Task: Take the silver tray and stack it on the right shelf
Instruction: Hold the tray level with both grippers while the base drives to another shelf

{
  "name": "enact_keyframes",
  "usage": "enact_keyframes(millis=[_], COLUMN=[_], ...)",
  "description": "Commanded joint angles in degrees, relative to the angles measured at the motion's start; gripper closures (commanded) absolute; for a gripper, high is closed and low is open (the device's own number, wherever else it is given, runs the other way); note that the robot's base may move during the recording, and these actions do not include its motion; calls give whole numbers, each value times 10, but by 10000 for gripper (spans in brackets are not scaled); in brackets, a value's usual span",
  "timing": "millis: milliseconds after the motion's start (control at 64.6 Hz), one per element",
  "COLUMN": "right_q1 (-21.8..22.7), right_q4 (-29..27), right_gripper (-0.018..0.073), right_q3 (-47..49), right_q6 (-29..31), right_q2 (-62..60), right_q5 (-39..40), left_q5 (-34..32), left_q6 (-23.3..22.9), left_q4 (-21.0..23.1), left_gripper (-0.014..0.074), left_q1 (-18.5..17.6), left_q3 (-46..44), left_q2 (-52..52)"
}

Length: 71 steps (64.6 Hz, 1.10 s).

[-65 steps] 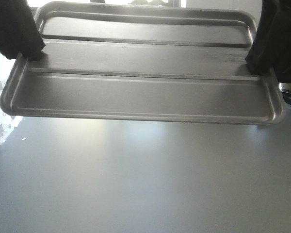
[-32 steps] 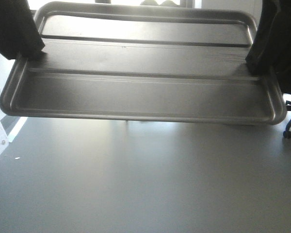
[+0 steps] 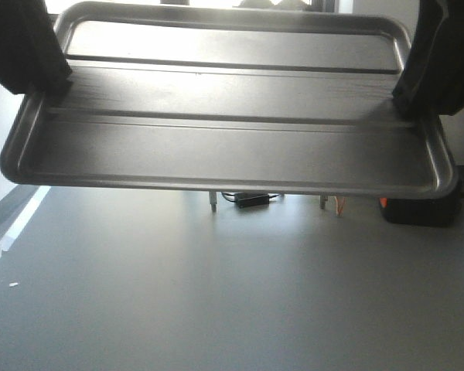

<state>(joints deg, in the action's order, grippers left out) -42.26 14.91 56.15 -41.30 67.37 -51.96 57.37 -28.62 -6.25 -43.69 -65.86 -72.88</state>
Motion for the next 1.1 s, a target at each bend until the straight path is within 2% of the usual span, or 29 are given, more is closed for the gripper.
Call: enact_keyframes(millis=[0, 1084], right_q1=[1, 1], right_q4=[27, 27], right_gripper=[503, 503], right_q3=[21, 21], right_q6=[12, 12], right_q2=[-14, -14], right_q5=[22, 22], left_q5=[-8, -8], left_q6=[12, 12], left_q4=[-11, -7], left_gripper=[689, 689], left_q1=[-6, -6], left_q3=[-16, -16], left_q2=[15, 15])
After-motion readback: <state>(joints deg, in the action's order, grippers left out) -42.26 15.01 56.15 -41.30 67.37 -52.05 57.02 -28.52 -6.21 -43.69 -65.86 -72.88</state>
